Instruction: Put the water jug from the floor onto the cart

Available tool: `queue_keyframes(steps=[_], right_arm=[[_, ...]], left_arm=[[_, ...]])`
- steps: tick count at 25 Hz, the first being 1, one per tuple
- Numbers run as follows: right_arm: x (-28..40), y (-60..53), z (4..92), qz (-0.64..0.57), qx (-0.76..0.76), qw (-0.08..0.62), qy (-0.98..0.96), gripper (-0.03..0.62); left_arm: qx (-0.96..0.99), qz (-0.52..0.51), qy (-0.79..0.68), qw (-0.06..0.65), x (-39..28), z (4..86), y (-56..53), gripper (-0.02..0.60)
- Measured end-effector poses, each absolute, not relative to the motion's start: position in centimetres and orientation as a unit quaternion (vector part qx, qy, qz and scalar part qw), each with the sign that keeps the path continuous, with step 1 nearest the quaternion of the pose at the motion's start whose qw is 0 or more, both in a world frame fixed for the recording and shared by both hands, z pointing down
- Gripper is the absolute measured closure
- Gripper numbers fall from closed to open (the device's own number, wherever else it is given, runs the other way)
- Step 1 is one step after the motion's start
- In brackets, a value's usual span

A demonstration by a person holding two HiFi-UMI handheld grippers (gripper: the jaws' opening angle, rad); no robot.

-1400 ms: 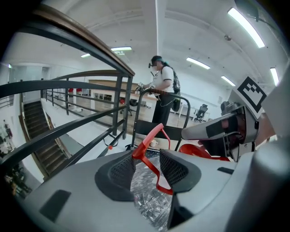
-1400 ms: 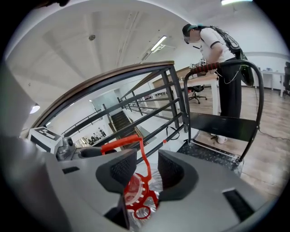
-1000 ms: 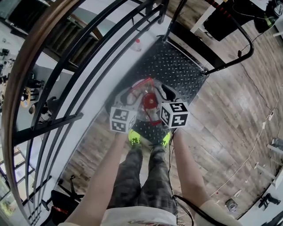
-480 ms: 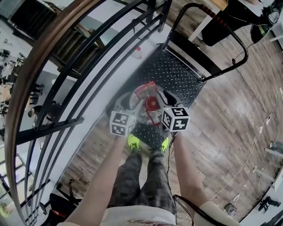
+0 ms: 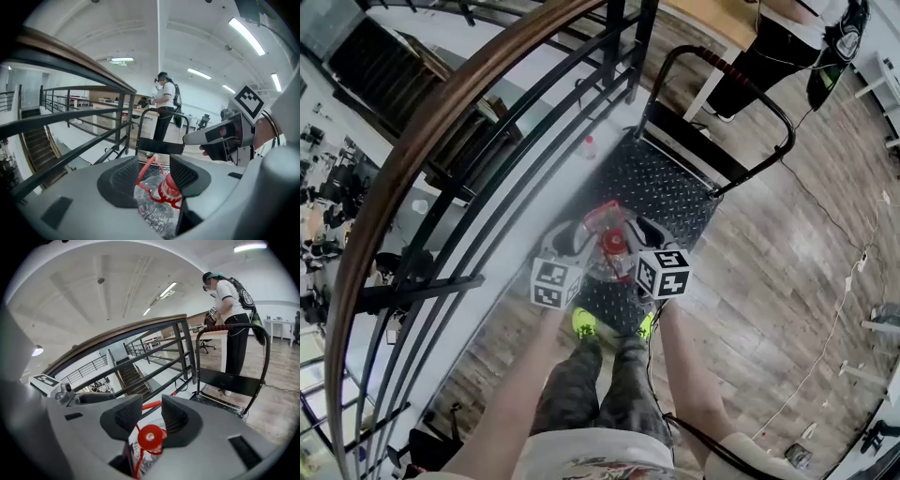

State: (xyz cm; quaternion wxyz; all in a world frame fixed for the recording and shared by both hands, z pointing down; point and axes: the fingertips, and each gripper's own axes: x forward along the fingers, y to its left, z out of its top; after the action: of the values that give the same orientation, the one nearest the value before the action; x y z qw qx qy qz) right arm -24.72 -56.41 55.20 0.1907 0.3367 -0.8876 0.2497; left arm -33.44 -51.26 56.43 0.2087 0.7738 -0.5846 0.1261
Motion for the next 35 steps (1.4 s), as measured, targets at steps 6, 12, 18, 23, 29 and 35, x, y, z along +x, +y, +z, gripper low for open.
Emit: queue_keyframes(steps=[6, 12, 18, 23, 29, 35], right_arm=[[-24.4, -54.2, 48.9, 0.249, 0.33, 0.149, -0.898, 0.49], [-23.7, -51.8, 44.0, 0.225, 0.321, 0.127, -0.911, 0.533], [-23.7, -48.5, 40.8, 0.181, 0.295, 0.125, -0.93, 0.56], [-23.8, -46.6, 39.9, 0.178, 0.288, 0.123, -0.933, 0.562], [-23.9, -46.1, 39.7, 0.173, 0.288, 0.124, -0.934, 0.562], [-23.2, -45.3, 39.9, 0.172, 0.289, 0.128, -0.933, 0.563]], left_arm=[[0.796, 0.104, -0.568, 0.182, -31.5, 50.0, -49.3, 0.465], [0.816, 0.102, -0.544, 0.169, -28.6, 46.0, -47.0, 0.571], [0.812, 0.088, -0.551, 0.171, -27.4, 41.9, -45.3, 0.571], [0.817, 0.085, -0.547, 0.159, -26.2, 39.4, -45.1, 0.571], [0.822, 0.079, -0.541, 0.155, -25.6, 38.8, -45.1, 0.571], [0.825, 0.073, -0.537, 0.161, -24.5, 39.1, -44.1, 0.571]])
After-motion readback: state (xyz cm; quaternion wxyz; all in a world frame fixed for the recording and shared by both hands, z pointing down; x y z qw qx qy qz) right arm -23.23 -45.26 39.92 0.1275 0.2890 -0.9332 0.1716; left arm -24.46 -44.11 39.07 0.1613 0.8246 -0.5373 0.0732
